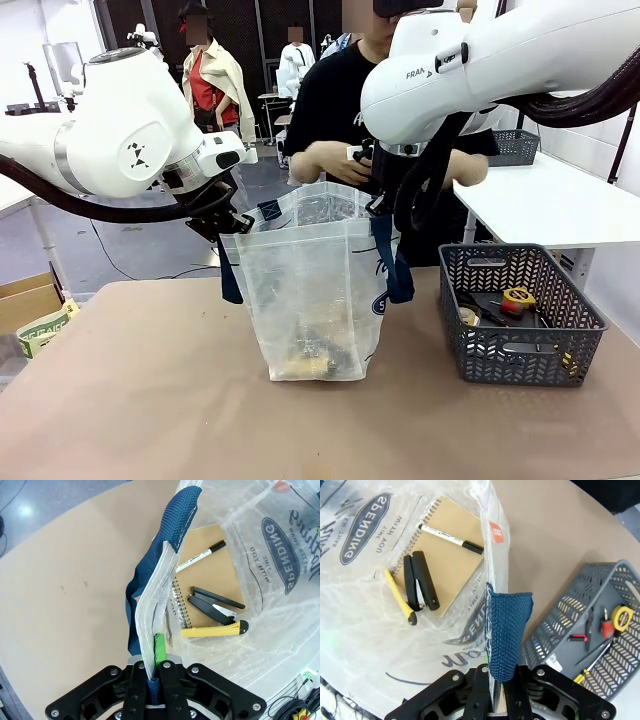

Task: Transfer purchased items from the store into the shopping bag.
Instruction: Move the Reusable shopping bag to the right side of the table.

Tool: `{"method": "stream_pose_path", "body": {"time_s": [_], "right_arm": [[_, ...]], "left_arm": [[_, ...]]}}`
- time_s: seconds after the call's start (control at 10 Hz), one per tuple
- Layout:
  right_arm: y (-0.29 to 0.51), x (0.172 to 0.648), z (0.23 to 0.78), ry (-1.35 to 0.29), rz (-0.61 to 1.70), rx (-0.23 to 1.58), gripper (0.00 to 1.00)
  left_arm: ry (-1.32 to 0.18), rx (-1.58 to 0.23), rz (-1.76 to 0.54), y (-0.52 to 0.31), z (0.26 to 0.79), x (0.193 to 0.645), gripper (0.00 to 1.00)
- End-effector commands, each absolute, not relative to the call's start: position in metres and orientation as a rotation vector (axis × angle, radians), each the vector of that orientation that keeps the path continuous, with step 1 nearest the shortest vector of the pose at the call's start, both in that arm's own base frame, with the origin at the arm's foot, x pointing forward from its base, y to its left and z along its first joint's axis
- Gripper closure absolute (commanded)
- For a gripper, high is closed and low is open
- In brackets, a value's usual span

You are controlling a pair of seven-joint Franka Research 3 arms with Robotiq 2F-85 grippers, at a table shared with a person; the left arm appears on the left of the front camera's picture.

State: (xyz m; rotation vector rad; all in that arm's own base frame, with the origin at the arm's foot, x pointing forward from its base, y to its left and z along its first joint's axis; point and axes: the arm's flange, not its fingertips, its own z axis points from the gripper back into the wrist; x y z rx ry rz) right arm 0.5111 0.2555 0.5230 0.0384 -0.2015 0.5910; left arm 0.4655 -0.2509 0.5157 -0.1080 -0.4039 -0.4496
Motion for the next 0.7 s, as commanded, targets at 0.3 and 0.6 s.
{"method": "stream_pose_path", "body": {"time_s": [0.3,0.6], "right_arm": [[0.253,0.5119,0.5237,-0.205,0.583,0.038,1.0],[0.253,0.5119,0.5237,-0.205,0.583,0.038,1.0]], "left_arm": [[-0.404,-0.107,-0.436,-0.2477,0.5156,0.4644,1.0],[-0.404,-0.107,-0.436,-0.2477,0.5156,0.4644,1.0]]}}
